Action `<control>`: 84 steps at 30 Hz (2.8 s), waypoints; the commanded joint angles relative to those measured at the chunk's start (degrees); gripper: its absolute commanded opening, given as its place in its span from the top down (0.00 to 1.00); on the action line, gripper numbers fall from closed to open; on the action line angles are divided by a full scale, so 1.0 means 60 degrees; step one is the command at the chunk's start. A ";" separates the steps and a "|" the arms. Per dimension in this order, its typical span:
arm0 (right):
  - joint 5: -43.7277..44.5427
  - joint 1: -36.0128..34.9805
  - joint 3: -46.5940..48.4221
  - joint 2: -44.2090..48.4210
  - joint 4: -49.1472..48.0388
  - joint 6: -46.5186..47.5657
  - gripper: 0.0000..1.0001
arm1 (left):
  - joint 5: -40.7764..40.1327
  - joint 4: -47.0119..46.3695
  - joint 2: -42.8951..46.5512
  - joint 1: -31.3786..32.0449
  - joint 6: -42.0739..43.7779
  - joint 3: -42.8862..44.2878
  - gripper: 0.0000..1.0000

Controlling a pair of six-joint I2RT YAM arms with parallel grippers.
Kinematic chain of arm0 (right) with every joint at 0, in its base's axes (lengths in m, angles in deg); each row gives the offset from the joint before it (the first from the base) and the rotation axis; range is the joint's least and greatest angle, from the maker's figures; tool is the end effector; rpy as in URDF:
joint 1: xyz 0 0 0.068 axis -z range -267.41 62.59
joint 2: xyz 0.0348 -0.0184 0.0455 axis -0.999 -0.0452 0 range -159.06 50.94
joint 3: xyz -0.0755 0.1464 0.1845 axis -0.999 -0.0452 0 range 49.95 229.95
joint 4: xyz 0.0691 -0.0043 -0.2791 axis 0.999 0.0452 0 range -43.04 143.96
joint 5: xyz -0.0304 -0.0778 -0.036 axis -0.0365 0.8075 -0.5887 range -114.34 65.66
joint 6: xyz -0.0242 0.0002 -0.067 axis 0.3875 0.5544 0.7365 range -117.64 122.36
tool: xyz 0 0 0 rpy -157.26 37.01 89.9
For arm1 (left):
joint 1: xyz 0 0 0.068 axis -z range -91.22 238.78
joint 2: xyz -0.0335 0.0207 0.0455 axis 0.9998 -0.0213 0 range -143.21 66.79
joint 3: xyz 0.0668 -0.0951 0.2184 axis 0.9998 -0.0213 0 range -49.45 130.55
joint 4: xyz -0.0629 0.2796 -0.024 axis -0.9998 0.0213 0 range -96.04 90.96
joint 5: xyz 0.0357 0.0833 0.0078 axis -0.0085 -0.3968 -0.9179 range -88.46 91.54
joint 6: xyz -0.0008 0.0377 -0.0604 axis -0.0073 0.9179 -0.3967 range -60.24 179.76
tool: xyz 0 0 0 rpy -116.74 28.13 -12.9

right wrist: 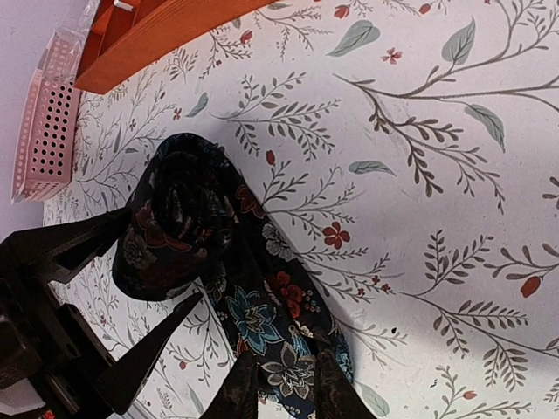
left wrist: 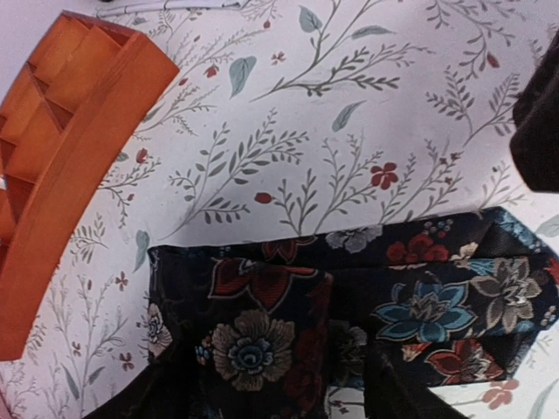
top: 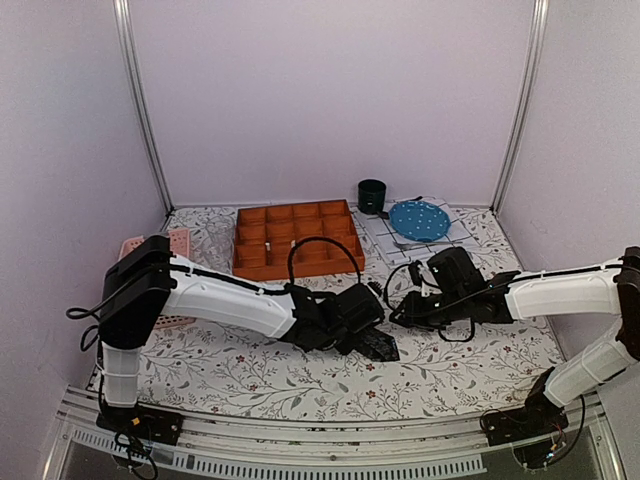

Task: Roll the ties
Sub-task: Roll the tie at the center of the board.

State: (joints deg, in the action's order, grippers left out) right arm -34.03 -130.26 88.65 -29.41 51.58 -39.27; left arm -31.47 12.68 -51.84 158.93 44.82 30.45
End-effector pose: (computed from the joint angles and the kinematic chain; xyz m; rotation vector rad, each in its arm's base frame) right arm 0.2241 0.2215 0.1161 -0.1141 2.5538 0.8494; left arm 0.1830 -0.4128 0.0945 0.9078 2.1744 0.0492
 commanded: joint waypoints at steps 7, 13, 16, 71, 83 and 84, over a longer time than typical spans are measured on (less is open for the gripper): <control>-0.0129 0.0124 -0.0180 0.0590 -0.0346 -0.0152 0.77 | 0.2357 -0.0340 -0.0110 0.0137 -0.0292 0.0263 0.26; -0.0176 0.0139 -0.0235 0.0616 -0.0377 -0.0181 0.77 | 0.2733 -0.0477 -0.0350 0.0143 -0.0264 0.0263 0.22; -0.0166 0.0138 -0.0222 0.0708 -0.0344 -0.0167 0.77 | 0.2671 -0.0536 -0.0212 0.0141 -0.0292 0.0178 0.20; -0.1458 -0.1129 0.1712 -0.3525 -0.1224 -0.0366 0.88 | 0.4631 -0.3470 0.5834 -0.3365 -0.3734 -0.6255 0.15; -0.1385 -0.1129 0.2450 -0.1549 0.0054 0.0067 0.82 | 0.4646 -0.3479 0.5793 -0.3368 -0.3752 -0.6228 0.15; -0.1323 -0.1123 0.2626 -0.1386 0.0298 0.0227 0.81 | 0.4656 -0.3473 0.5802 -0.3367 -0.3751 -0.6225 0.15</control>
State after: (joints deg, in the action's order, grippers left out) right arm -44.15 -136.90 100.67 -47.14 46.29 -40.58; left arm -3.85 -7.17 -17.24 139.43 22.61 -6.33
